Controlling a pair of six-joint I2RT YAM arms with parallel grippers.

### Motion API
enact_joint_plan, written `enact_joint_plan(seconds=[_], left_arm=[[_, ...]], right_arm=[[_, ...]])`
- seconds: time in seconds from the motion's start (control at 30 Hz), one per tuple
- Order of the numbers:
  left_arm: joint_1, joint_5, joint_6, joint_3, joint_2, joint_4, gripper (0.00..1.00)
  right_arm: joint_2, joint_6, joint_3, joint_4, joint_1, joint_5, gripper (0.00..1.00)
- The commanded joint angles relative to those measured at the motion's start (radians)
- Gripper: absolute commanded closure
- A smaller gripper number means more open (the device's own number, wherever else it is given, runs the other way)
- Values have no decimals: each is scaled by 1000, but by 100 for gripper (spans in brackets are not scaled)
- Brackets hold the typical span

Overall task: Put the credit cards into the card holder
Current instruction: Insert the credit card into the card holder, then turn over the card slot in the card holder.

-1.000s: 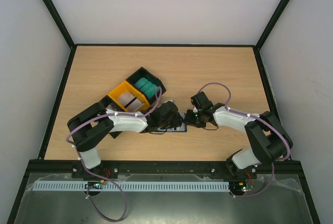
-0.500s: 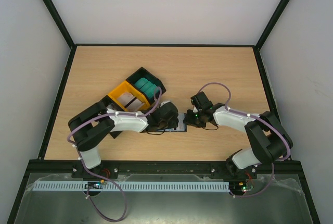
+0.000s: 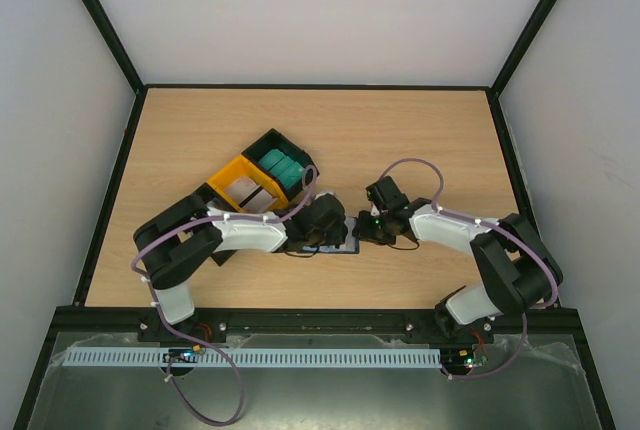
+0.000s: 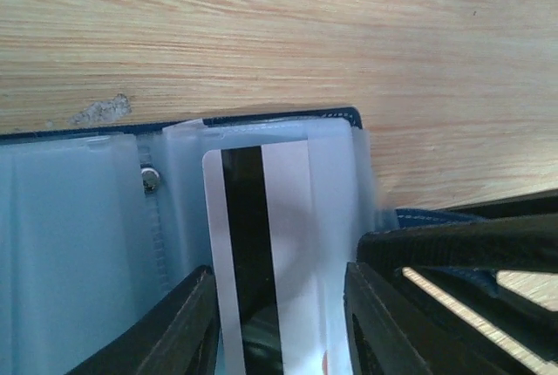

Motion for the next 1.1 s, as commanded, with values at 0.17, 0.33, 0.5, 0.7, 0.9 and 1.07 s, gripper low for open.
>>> enact_joint_plan(seconds=[0.17,0.33,0.5,0.7,0.9,1.07], left_arm=[[7,-113,83,34,-157,-164,40],[48,-170,58,-16,-236,-252,39],[118,-141,10,-132,-321,-246,45],[169,-64,-31,-268,-397,-171,68],[174,0,-51,-334,-385,-79,79],[175,34,-59,-359,-372,-28,82]], right_arm=[[-33,-35,39,-176,6,166,68],[-68,-39,127,-255,27,281,65],[-40,22,213,-249,165,297,63],[68,113,259,-122,286,205,60],[163,144,302,-44,325,122,60],[227,151,318,-16,330,96,60]])
